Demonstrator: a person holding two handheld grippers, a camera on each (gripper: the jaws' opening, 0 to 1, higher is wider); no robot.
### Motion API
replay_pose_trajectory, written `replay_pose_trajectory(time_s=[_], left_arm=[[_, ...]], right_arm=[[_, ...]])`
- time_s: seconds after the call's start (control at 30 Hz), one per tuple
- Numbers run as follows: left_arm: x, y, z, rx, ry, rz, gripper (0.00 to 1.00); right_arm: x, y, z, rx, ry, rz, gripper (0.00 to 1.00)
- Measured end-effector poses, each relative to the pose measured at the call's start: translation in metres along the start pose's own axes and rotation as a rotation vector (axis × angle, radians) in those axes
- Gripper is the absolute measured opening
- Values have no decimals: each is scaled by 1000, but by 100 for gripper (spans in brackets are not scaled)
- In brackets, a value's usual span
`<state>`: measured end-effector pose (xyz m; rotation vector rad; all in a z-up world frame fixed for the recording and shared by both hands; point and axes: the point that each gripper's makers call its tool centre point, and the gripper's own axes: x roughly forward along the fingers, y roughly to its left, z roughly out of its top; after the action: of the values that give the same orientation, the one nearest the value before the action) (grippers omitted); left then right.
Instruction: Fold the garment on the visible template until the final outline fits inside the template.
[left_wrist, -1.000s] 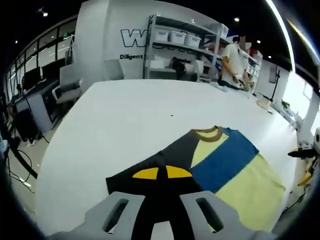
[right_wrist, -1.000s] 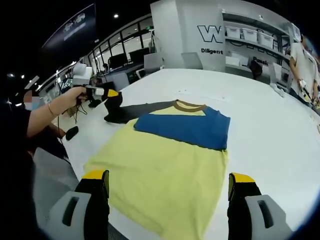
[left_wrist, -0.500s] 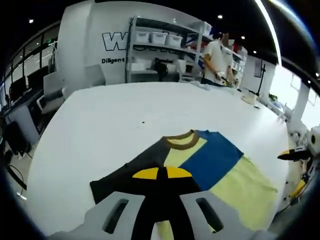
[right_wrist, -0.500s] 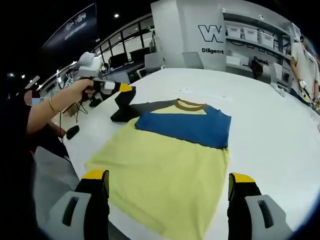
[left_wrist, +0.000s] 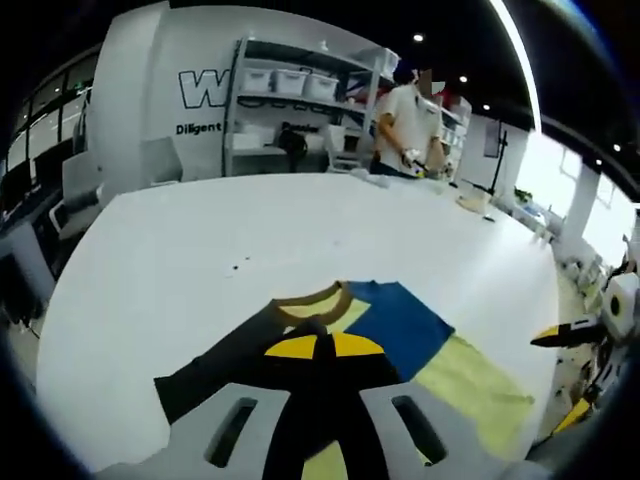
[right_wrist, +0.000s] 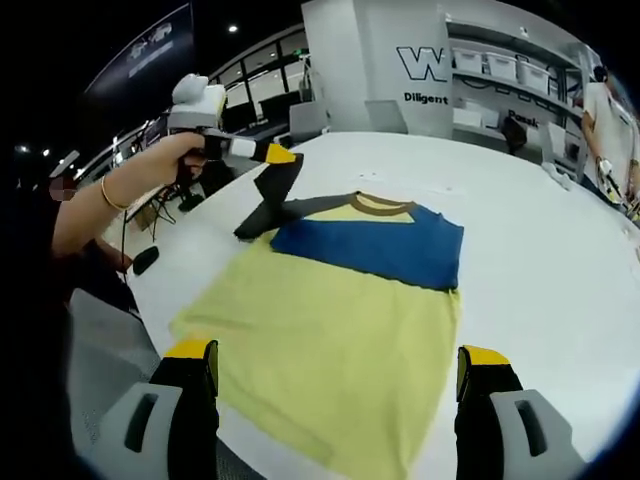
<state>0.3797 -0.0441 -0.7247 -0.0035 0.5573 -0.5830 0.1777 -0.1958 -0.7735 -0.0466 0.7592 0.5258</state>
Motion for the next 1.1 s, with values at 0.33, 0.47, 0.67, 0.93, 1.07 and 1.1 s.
replay_pose_trajectory(time_s=[0.33,0.47,0.67,0.93,1.07,1.1], left_arm=[[19,-41,14,50,0,-77,1],[31,-56,21,72,-1,-105,1],[53,-66,29,54,0,-141,1],[83,-80,16,49,33,-171,1],[89,-95,-9,62,71,-180,1],[90,-98,-14,59,81,-179,1]], right_arm=[[1,0,-3,7,5,2,99],[0,-2,-7,10,10,1,99],[0,-6,-13,19,26,-6,99],[2,-14,-15,27,38,-8,99],[3,-19,-15,37,38,-12,99],[3,-21,-15,39,38,-13,99]])
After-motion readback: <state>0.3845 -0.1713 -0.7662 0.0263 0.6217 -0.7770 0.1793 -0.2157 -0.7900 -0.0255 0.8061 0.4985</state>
